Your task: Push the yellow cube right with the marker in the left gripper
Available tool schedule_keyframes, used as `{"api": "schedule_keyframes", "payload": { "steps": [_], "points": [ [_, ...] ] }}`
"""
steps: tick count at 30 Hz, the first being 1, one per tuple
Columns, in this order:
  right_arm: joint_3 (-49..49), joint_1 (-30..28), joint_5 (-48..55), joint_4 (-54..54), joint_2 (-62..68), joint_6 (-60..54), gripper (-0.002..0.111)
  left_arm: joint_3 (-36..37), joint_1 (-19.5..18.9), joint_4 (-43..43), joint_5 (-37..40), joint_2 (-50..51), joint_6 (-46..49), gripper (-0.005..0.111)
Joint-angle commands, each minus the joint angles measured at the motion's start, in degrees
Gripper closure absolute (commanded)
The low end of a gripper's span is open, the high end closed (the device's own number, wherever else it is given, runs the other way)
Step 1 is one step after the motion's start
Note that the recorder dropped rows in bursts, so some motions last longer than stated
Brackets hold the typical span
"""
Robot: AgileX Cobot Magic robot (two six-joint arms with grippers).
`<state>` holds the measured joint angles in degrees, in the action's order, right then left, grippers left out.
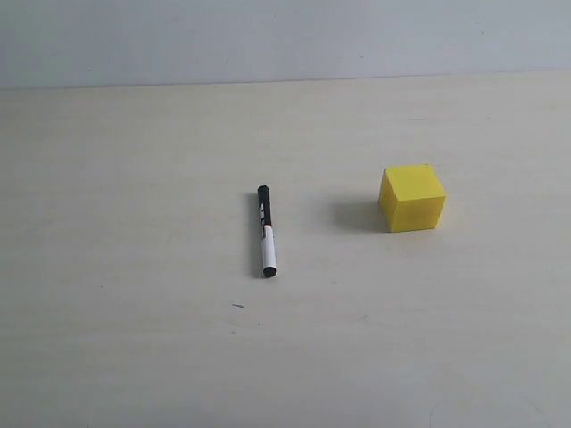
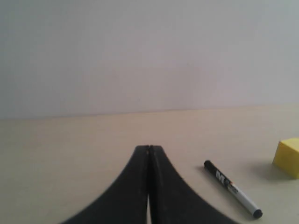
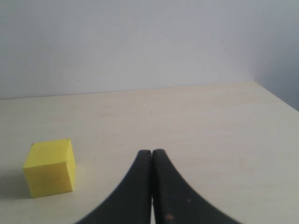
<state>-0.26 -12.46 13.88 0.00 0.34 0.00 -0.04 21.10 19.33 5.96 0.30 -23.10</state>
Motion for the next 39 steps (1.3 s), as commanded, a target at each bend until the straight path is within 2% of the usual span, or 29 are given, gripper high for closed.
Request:
{"api": "schedule_keyframes", "payload": {
  "steps": [1,30,36,39],
  "points": [
    [0.3,-0.2,-0.4,0.0,-0.2,0.0,0.108,0.0,-0.1,-0.3,4.8,-0.3,-3.8,0.107],
    [0.3,-0.2,-0.4,0.0,-0.2,0.0,0.108,0.0,-0.1,0.3,7.2,-0.3,-5.6,0.107],
    [0.3,-0.2,-0.4,0.0,-0.2,0.0,0.108,0.0,-0.1,0.4,7.4,-0.3,-4.8,0.107],
    [0.3,-0.2,-0.4,0.0,-0.2,0.0,0.108,0.0,-0.1,1.7,8.7,-0.3,-1.2,0.107]
  ]
}}
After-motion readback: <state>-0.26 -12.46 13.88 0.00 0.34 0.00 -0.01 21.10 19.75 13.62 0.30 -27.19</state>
